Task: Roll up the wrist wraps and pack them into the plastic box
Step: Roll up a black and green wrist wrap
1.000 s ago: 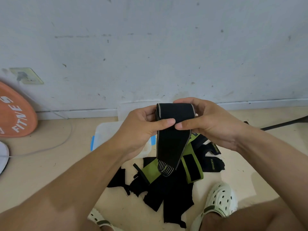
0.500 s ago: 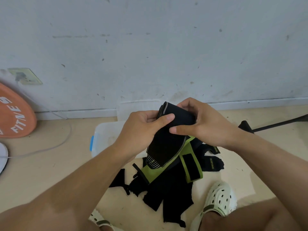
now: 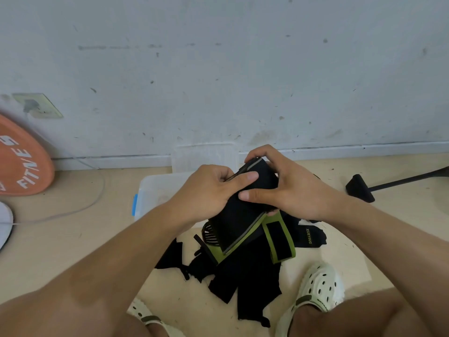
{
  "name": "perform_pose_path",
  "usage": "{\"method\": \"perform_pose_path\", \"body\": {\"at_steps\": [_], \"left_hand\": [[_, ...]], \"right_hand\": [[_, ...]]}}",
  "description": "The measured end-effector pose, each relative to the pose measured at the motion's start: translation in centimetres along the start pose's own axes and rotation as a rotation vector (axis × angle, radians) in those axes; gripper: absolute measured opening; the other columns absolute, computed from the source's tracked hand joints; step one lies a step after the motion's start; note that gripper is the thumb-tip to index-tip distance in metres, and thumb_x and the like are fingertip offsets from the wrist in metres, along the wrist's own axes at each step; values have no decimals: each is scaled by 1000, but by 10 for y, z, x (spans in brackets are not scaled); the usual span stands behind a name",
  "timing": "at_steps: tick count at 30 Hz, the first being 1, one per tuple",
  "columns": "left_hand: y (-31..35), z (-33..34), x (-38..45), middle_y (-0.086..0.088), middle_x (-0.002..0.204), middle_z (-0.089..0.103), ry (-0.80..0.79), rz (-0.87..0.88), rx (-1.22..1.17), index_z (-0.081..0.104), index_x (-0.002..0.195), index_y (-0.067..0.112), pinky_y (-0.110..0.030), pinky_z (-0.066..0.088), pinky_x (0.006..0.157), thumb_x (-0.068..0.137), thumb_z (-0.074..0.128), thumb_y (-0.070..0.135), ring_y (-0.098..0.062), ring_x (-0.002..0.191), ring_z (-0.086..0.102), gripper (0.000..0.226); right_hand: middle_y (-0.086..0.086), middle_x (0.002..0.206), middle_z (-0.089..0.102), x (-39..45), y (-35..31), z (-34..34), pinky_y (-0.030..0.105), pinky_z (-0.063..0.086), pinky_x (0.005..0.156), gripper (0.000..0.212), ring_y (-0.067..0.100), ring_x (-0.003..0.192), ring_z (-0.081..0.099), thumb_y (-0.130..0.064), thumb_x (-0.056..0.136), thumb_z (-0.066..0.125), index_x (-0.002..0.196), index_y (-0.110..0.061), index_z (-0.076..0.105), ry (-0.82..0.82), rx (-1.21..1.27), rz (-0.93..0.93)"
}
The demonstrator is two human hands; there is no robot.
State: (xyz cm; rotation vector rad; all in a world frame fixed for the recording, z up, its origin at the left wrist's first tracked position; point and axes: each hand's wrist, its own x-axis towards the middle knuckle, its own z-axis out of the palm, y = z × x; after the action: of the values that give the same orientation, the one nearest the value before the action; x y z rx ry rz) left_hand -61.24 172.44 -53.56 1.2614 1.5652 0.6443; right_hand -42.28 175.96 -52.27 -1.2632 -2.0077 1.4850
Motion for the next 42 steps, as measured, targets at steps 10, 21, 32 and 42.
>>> {"method": "perform_pose_path", "body": {"at_steps": [10,21,32,42], "left_hand": [[2,-20,4,12,58,60,-61,16,20,64,74,17,-11,39,49,87,70,57,-2,51,54,43],[0,-21,6,12,51,37,43,106,7,44,64,17,-10,29,46,90,75,44,-4,47,36,49],[-5,8,2,7,75,66,45,41,-148,53,78,17,-14,49,61,87,82,33,-6,69,66,34],[4,-4,7,-2,117,76,86,-3,-567,58,138,24,-41,60,92,89,78,15,-23,109,74,54]], "right_hand": [[-15,122,63,-6,3,-10,40,57,90,108,14,98,68,-25,62,98,142,-53,32,-122,-330,-108],[-25,118,59,-6,0,-12,40,54,93,76,6,106,61,-53,63,86,127,-45,46,15,-593,-125],[-13,126,47,-2,18,0,39,56,81,82,17,95,64,-30,72,84,142,-33,41,-30,-682,-178],[6,124,71,-2,9,-20,41,55,101,95,20,110,72,5,77,84,151,-36,41,-68,79,15]]}}
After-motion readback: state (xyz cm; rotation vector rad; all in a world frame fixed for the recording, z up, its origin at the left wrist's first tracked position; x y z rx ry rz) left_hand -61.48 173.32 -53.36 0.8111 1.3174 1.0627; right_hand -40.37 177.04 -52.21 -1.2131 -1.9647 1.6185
